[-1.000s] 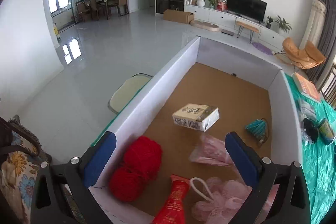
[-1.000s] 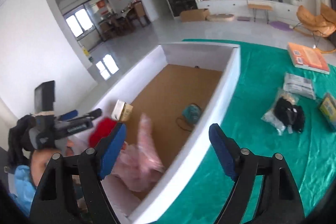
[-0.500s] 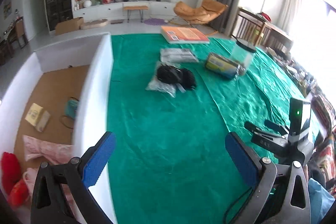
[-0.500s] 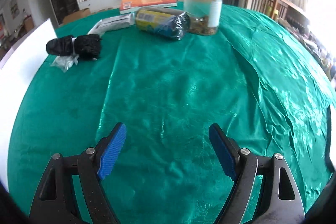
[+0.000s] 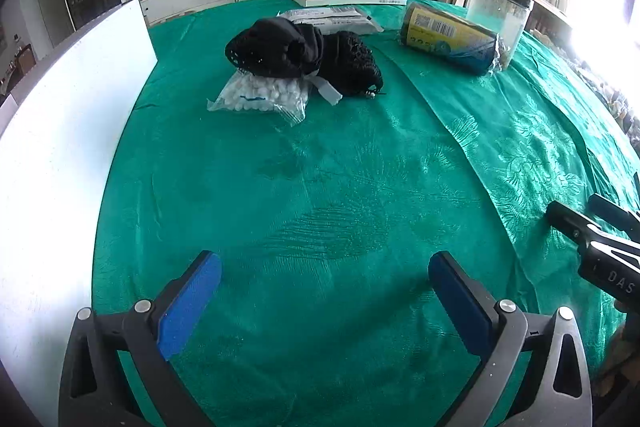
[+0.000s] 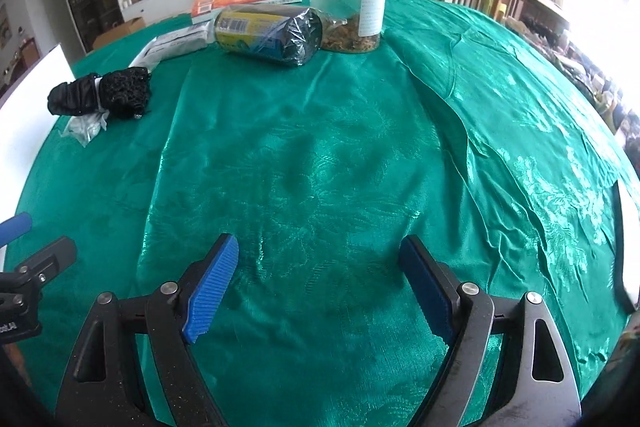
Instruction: Organize soft objects
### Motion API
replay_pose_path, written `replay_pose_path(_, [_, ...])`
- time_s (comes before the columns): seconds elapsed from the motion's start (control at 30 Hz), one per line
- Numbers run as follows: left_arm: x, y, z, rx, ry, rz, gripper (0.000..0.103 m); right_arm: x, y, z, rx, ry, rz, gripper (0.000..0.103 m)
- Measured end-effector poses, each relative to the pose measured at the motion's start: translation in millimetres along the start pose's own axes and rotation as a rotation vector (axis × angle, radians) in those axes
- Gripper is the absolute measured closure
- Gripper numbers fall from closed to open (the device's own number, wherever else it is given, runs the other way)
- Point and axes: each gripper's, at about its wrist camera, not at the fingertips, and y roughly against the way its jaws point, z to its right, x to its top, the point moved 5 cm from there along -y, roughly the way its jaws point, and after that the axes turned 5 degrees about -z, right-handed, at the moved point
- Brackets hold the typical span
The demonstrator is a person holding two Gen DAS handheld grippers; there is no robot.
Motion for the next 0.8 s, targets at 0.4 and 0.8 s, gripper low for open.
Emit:
replay_pose_path(0.4, [-2.0,-2.5,1.2,0.003,-0.017,0.018,0.000,-0.3,-1.2,-1.0,0.005,0.007,-0.004,0.013])
replay_pose_path(0.8, [-2.0,-2.5,1.2,0.003,-0.017,0.018,0.000,-0.4,-1.2,-1.3,0.005,0.007,-0.004,0.012])
